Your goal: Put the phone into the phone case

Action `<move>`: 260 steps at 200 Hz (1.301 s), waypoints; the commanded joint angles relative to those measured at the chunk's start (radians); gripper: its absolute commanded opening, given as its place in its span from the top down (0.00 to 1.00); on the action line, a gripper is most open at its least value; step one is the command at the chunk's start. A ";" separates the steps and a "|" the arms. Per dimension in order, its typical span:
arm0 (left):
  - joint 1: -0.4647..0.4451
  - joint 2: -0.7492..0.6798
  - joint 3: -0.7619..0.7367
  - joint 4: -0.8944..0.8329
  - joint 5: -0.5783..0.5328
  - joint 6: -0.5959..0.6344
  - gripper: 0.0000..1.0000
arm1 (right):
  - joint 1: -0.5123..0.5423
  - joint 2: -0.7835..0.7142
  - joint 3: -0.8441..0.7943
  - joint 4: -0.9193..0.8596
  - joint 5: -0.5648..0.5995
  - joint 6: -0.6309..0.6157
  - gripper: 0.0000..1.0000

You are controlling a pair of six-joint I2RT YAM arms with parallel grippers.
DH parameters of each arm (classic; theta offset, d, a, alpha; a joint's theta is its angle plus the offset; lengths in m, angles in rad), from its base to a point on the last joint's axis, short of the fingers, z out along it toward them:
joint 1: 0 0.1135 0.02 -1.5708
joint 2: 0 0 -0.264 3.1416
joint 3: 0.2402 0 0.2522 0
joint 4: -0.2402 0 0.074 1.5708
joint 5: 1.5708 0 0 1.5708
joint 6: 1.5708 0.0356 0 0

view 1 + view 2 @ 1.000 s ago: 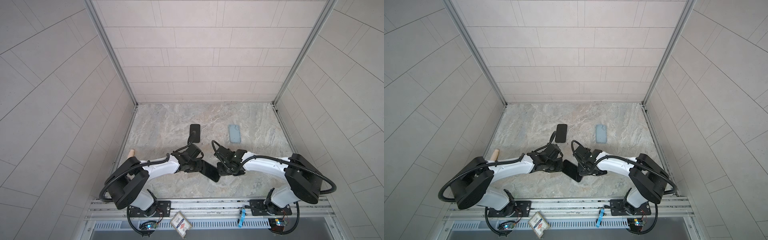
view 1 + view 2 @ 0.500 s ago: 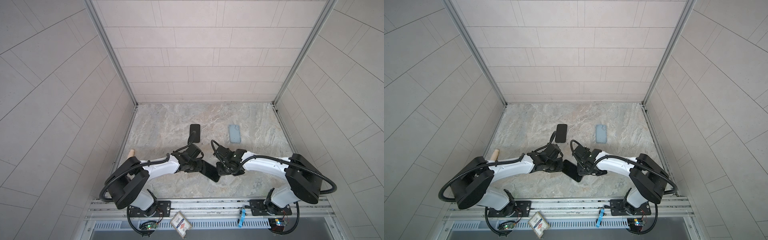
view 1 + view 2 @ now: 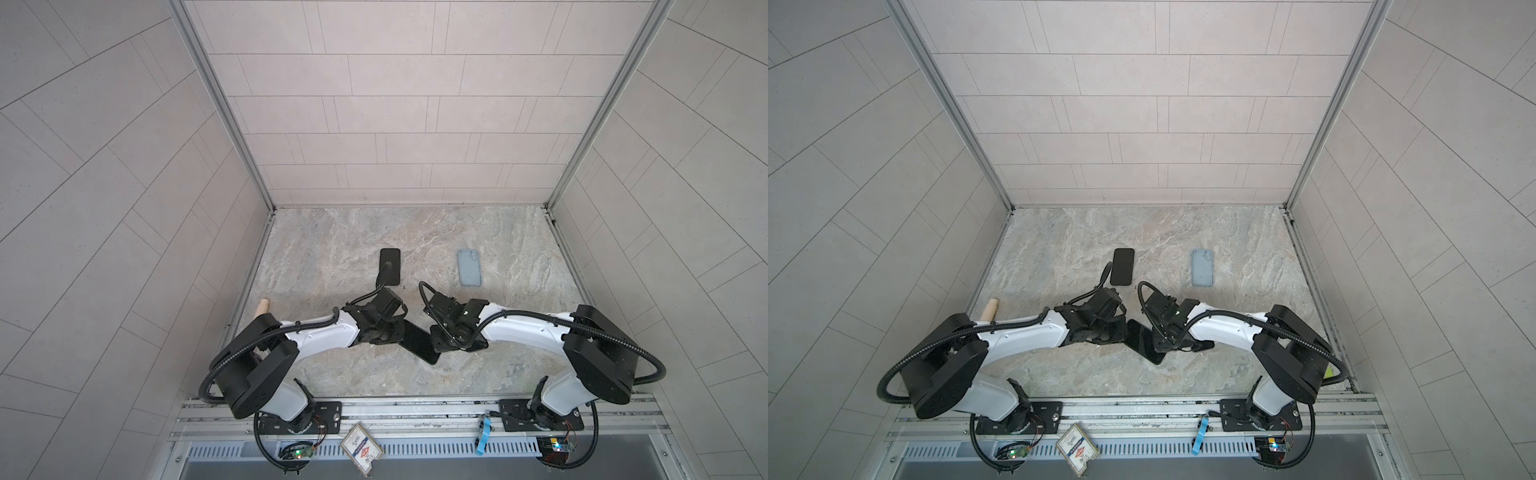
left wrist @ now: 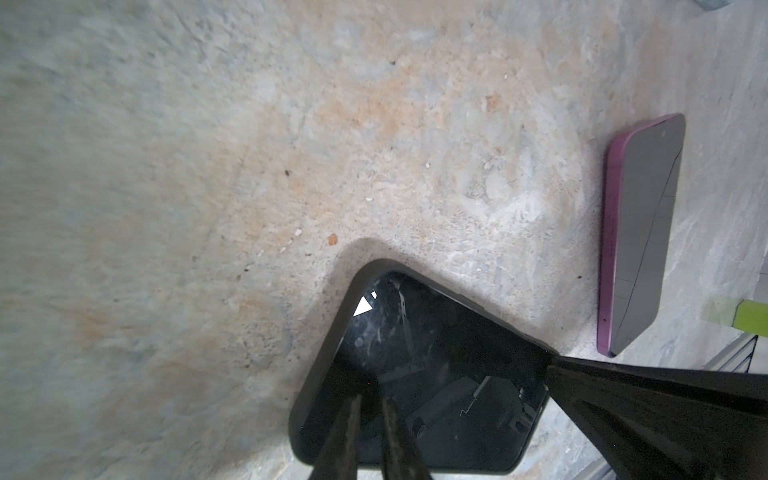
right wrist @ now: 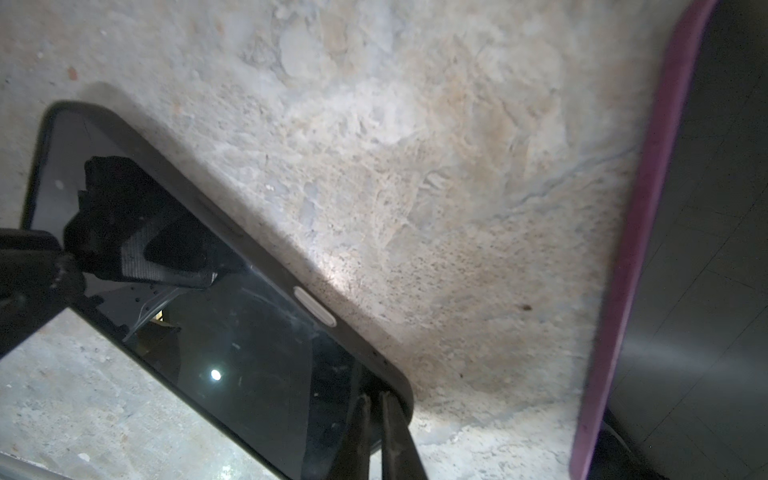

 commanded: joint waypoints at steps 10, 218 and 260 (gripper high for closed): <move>-0.007 0.012 -0.036 -0.053 -0.016 0.007 0.81 | 0.012 0.052 -0.015 -0.009 0.006 0.013 0.89; -0.003 -1.093 0.308 -0.924 -0.784 0.224 0.55 | -0.007 0.118 0.139 0.015 -0.118 -0.156 0.04; -0.003 -1.190 0.296 -0.909 -0.792 0.243 0.53 | 0.083 0.162 0.181 -0.010 -0.142 -0.182 0.04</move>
